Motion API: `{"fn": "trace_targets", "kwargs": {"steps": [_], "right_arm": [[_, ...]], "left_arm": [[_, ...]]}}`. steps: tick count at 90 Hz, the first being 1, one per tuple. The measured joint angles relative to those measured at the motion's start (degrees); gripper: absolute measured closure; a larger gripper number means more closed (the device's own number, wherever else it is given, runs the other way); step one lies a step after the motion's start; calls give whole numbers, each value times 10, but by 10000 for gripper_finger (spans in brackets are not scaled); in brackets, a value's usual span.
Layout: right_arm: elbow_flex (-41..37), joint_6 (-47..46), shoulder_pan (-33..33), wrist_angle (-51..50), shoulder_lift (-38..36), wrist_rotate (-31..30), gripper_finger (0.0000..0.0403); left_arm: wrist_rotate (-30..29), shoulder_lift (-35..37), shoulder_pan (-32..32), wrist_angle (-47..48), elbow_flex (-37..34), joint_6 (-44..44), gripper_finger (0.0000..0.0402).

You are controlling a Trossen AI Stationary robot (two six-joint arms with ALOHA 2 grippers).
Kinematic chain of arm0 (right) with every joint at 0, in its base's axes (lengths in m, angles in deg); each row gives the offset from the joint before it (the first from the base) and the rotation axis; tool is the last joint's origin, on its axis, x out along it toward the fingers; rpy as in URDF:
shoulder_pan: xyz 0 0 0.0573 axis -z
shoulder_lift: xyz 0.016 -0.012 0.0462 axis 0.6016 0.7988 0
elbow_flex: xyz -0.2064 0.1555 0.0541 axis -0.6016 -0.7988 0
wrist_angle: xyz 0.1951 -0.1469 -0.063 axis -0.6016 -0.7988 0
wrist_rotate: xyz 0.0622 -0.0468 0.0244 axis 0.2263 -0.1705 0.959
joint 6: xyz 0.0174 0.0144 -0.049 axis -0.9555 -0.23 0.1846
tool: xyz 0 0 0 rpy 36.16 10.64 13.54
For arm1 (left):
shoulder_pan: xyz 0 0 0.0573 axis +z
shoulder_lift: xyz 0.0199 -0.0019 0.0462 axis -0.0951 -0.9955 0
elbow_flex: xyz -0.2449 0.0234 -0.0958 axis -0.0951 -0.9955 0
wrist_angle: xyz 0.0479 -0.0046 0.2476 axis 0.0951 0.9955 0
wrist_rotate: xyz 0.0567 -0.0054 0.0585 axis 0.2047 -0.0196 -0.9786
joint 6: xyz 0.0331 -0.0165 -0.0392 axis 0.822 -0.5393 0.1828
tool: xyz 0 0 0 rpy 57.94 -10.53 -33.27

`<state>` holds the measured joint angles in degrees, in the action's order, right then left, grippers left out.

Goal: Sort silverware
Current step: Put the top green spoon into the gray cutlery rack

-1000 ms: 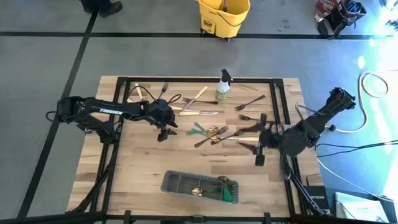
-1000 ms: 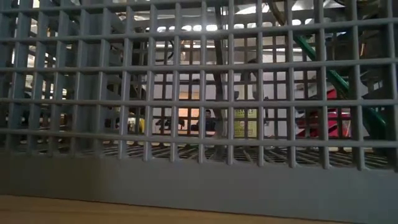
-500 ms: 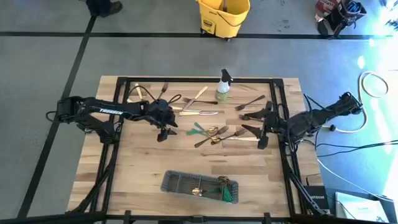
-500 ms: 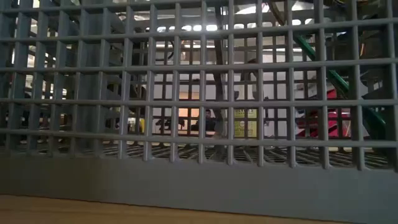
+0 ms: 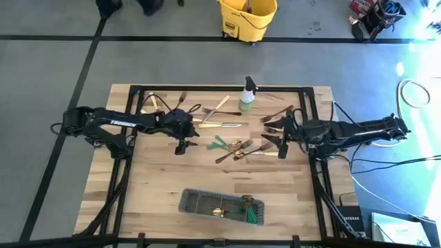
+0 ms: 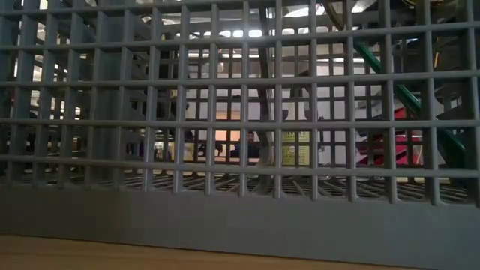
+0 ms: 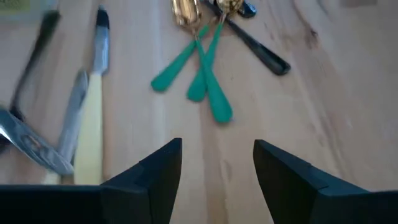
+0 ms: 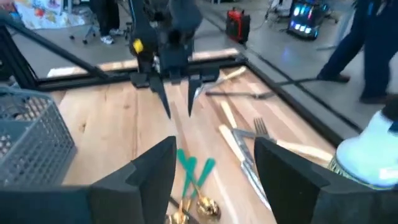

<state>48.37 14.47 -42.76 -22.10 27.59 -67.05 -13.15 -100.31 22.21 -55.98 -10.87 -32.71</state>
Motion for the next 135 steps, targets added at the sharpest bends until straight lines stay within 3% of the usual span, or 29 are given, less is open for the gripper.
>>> {"fn": "trace_targets", "kwargs": {"steps": [23, 39, 47, 60, 67, 99, 123, 135], "right_arm": [[-7, -25, 68, 10, 49, 84, 203], [-7, -28, 70, 28, 94, 92, 203], [-7, -32, 70, 36, 114, 102, 203], [-7, -33, 70, 36, 134, 109, 203], [-7, -30, 70, 36, 138, 109, 203], [-7, -26, 69, 37, 137, 113, 203], [-7, -16, 69, 43, 137, 119, 203], [-7, -16, 69, 44, 137, 131, 203]], "left_arm": [[8, 0, -23, -68, 0, -95, 218], [-12, 0, -37, -159, 0, -132, 218], [-53, 0, -38, -199, 0, -128, 218], [-201, 0, -37, -234, 0, -128, 218], [-225, 0, -37, -231, 0, -156, 218], [-220, -21, -34, -240, 0, -181, 218], [-133, -157, -48, -233, 84, -161, 218], [-86, -231, -56, -151, 160, -109, 218]]}}
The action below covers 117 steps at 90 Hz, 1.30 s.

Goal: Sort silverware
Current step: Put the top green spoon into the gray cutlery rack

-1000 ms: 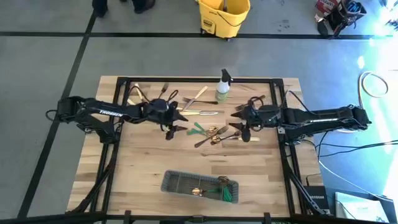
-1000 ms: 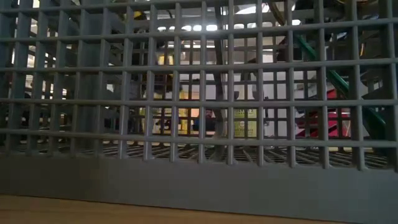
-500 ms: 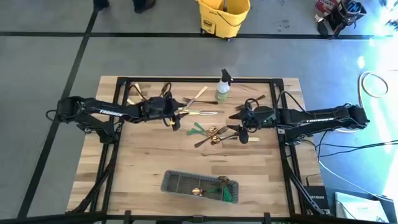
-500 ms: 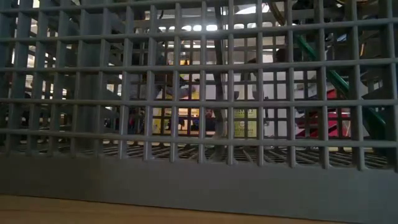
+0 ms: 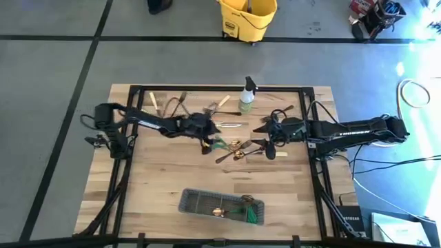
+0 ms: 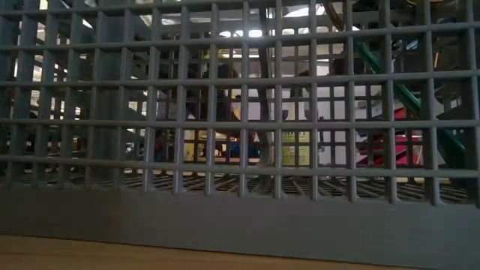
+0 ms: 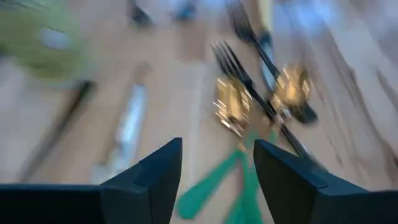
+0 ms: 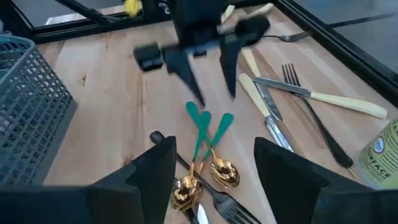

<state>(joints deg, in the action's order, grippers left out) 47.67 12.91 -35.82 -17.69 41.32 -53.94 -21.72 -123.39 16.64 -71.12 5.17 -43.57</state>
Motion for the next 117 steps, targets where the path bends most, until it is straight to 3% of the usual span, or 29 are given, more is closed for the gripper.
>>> {"fn": "trace_targets", "kwargs": {"steps": [20, 41, 100, 117], "right_arm": [[0, 0, 0, -2, 0, 8, 203], [0, 0, 0, -7, 0, 9, 203], [0, 0, 0, -11, 0, 9, 203], [0, 0, 0, -10, 0, 9, 203]], "left_arm": [[46, -64, 0, 70, 83, 38, 218], [48, -104, -9, 130, 128, 79, 218], [36, -125, 3, 116, 133, 81, 218], [37, -127, 3, 141, 147, 102, 255]]}}
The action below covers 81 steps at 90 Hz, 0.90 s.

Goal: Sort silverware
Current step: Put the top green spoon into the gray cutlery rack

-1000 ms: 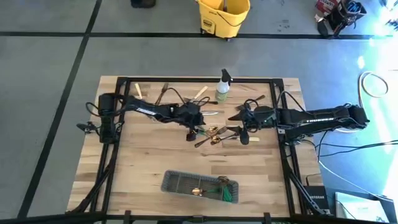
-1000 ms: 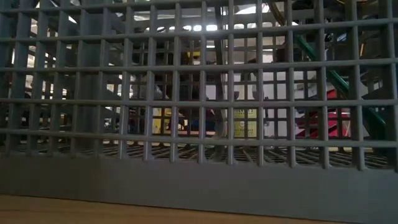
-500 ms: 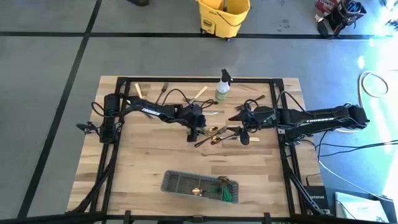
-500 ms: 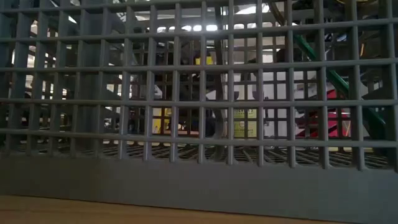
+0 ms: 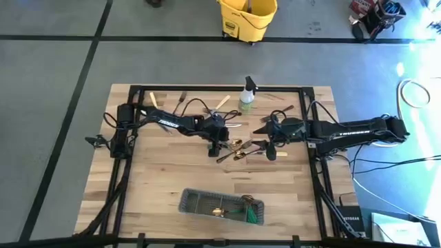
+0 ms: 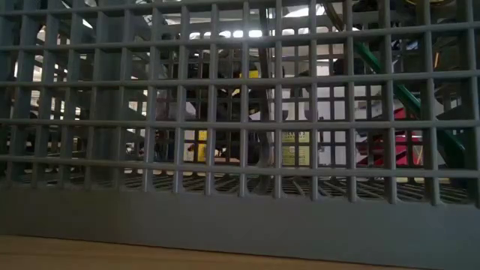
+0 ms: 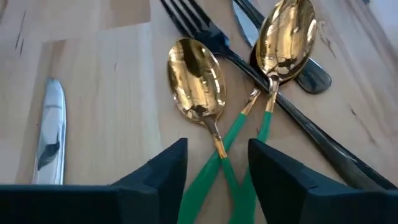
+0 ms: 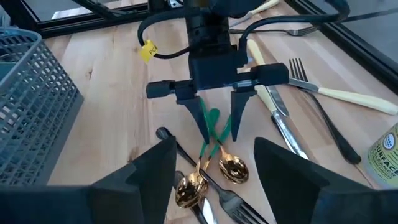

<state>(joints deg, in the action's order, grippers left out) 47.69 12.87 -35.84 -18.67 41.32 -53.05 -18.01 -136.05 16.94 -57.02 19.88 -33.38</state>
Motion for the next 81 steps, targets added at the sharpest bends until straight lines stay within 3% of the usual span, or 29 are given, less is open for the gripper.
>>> {"fn": "trace_targets", "kwargs": {"steps": [23, 41, 81], "right_arm": [[0, -7, 0, 0, 0, 3, 203], [0, -7, 0, 0, 0, 3, 203], [0, -7, 0, -1, 0, 3, 203]], "left_arm": [[21, 0, 0, 21, 1, 68, 335], [26, 0, 2, 42, 1, 70, 392], [16, 28, 2, 72, -3, 64, 401]]}}
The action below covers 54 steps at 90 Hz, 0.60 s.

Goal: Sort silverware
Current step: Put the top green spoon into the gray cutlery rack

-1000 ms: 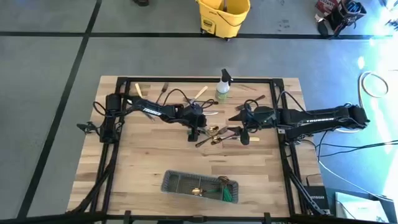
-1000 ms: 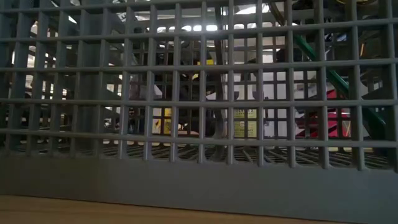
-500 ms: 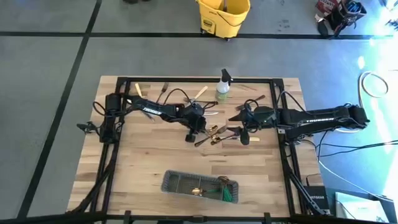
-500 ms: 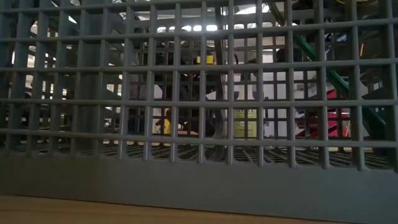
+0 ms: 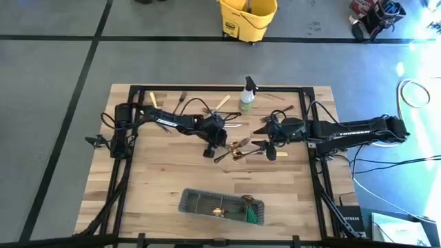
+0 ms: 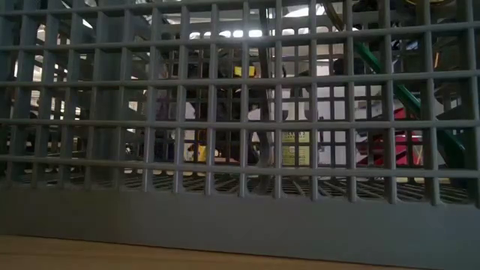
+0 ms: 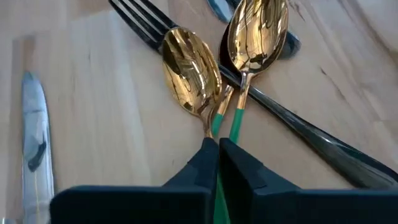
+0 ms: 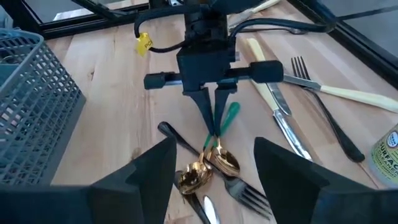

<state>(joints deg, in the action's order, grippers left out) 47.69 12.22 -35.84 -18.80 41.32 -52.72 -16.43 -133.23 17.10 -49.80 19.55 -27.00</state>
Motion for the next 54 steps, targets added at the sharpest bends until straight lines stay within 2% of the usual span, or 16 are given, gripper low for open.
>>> {"fn": "trace_targets", "kwargs": {"steps": [19, 43, 54], "right_arm": [[0, 0, 0, 0, 0, 0, 203], [1, 0, 0, -1, 0, 0, 203], [1, -2, 0, -1, 0, 0, 203]], "left_arm": [[-28, 51, 0, 4, 0, 0, 401], [-30, 56, 0, 32, 1, 7, 401], [-83, 56, 0, 57, 1, -11, 386]]}}
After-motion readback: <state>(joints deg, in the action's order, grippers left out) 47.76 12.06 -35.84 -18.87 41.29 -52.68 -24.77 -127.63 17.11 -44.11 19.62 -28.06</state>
